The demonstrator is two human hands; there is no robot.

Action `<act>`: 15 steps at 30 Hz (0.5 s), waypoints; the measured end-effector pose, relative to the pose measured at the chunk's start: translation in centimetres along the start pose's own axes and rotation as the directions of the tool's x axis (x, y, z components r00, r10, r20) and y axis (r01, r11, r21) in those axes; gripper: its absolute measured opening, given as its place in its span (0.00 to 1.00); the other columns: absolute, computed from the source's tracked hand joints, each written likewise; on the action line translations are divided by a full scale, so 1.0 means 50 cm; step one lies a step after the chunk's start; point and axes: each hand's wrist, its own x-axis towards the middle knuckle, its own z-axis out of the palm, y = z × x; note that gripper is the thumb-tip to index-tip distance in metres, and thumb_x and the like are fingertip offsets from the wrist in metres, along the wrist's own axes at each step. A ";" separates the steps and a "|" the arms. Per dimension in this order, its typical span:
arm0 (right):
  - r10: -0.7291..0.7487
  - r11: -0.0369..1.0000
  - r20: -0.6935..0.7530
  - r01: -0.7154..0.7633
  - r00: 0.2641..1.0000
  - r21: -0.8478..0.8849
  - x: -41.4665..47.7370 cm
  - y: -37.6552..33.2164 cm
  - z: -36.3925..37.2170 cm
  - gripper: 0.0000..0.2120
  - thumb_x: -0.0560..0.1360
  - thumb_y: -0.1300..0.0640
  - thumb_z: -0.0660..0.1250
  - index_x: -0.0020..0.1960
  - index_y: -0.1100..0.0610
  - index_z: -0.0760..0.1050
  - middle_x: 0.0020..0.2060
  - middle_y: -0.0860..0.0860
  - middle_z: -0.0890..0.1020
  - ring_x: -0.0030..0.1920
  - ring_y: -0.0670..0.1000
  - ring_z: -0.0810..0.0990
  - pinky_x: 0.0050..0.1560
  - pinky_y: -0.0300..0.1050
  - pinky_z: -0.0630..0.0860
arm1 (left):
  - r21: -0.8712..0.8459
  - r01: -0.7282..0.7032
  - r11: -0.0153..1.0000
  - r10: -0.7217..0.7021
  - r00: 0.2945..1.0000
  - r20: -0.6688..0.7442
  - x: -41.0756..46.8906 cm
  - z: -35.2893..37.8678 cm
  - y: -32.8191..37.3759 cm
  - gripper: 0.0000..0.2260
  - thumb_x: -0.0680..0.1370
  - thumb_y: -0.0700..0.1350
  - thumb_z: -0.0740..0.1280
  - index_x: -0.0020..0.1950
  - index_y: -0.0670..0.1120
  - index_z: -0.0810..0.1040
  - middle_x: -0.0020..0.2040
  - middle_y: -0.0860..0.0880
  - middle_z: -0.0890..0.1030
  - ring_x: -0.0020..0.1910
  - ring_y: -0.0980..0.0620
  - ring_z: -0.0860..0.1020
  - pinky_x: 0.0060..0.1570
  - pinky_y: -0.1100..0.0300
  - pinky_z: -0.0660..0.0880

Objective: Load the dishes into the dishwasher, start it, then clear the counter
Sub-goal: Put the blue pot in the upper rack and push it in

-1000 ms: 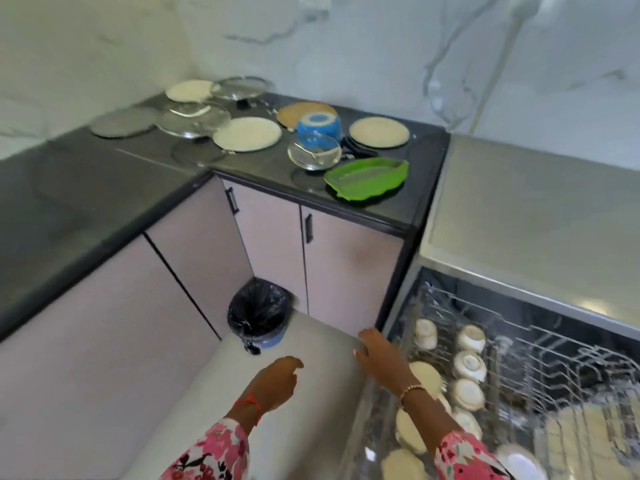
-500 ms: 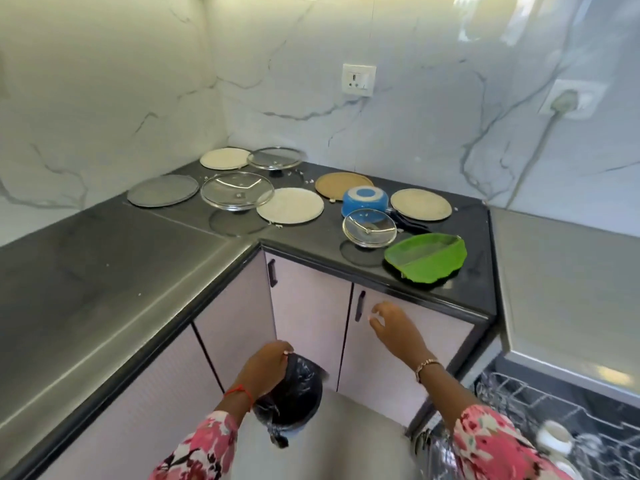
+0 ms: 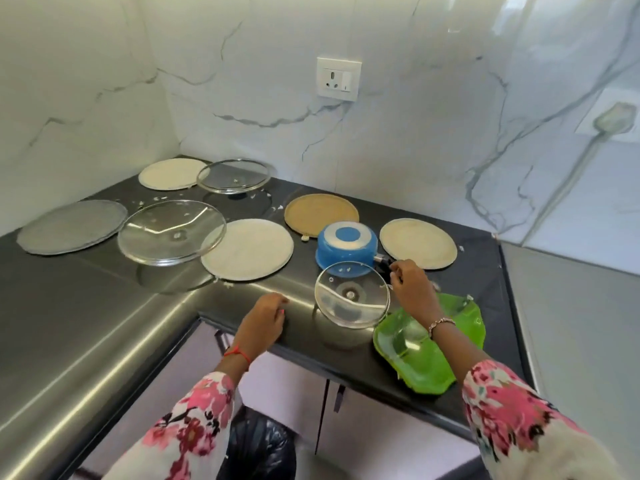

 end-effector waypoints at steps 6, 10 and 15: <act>0.073 0.994 0.215 -0.053 0.974 -0.100 0.121 0.080 0.022 0.20 0.73 0.59 0.67 0.63 0.64 0.69 0.58 0.60 0.73 0.60 0.59 0.72 0.60 0.51 0.69 | 0.100 -0.089 0.991 0.082 0.994 0.066 0.112 0.033 0.006 0.18 0.79 0.44 0.60 0.69 0.41 0.67 0.73 0.46 0.64 0.73 0.49 0.59 0.71 0.62 0.51; 0.145 0.984 0.328 -0.100 0.933 -0.149 0.163 0.100 0.048 0.23 0.69 0.53 0.72 0.60 0.62 0.72 0.55 0.58 0.76 0.56 0.59 0.75 0.55 0.52 0.73 | 0.185 -0.060 0.981 0.050 0.997 0.060 0.123 0.060 -0.024 0.31 0.73 0.61 0.46 0.73 0.48 0.62 0.75 0.52 0.60 0.75 0.54 0.55 0.72 0.60 0.48; 0.163 0.982 0.405 -0.107 0.900 -0.158 0.194 0.104 0.062 0.16 0.69 0.53 0.71 0.51 0.62 0.76 0.47 0.58 0.80 0.45 0.56 0.78 0.43 0.46 0.72 | 0.202 -0.072 0.977 0.068 0.997 0.026 0.124 0.063 -0.028 0.32 0.71 0.62 0.44 0.72 0.51 0.61 0.75 0.54 0.59 0.74 0.56 0.55 0.72 0.62 0.46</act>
